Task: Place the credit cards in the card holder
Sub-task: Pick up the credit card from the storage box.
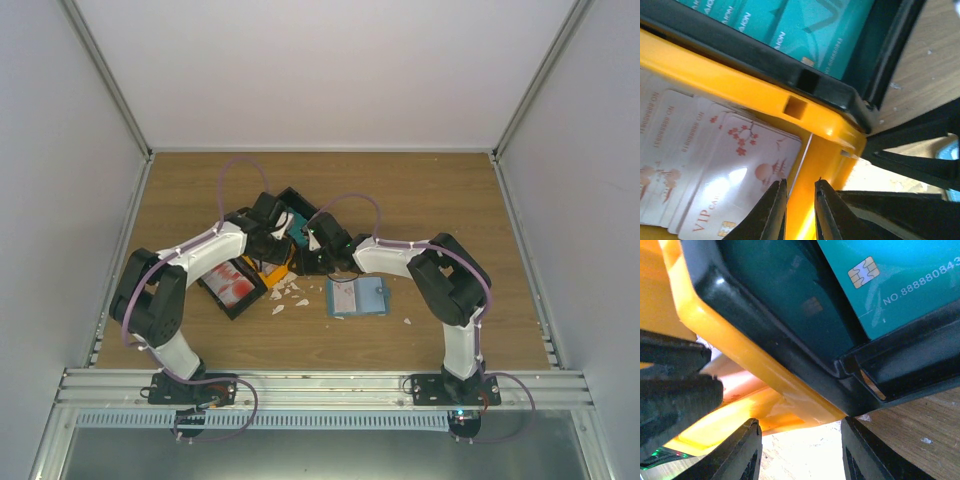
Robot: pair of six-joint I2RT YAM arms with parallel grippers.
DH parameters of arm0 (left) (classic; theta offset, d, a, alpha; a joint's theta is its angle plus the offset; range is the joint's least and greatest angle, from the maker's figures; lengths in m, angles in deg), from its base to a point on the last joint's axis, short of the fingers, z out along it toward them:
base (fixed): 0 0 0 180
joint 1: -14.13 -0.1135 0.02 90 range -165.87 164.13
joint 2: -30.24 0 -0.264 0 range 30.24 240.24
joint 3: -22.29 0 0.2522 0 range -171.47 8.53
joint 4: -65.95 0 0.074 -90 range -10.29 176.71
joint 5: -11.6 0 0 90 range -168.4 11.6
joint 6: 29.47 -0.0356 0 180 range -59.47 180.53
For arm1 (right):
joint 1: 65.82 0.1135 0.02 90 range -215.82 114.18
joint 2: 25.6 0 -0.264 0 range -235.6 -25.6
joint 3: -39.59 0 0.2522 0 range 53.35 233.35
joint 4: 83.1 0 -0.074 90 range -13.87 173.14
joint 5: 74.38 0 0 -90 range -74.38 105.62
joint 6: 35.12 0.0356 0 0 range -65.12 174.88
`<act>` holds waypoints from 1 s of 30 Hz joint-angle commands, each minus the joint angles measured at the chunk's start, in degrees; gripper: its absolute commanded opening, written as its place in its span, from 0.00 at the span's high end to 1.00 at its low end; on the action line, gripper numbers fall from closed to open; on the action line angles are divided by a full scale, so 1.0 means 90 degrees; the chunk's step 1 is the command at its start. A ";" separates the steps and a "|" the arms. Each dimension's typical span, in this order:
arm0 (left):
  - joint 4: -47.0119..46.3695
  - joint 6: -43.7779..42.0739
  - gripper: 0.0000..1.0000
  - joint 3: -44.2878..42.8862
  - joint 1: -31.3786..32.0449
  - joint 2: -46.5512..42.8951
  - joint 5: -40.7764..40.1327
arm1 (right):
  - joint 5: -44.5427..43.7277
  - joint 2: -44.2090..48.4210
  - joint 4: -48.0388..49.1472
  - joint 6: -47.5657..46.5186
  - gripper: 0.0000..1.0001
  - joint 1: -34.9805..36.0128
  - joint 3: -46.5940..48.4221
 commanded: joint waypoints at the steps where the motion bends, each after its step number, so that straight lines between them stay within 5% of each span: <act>1: 0.0382 0.0090 0.79 0.0272 0.0177 -0.0038 0.0586 | -0.0241 -0.0098 0.0179 0.0067 0.56 0.0050 -0.0085; 12: 0.0357 0.0064 0.75 0.0285 0.0169 -0.0097 0.0556 | -0.0326 0.0177 0.0256 0.0073 0.55 0.0052 -0.0279; 21: 0.0412 -0.0103 0.55 -0.0037 0.0169 -0.0160 0.0371 | -0.0446 0.0563 0.0288 0.0026 0.54 0.0052 -0.0504; 30: 0.0345 -0.0212 0.46 0.0017 0.0173 0.0089 0.0193 | -0.0530 0.0764 0.0298 0.0035 0.54 0.0051 -0.0748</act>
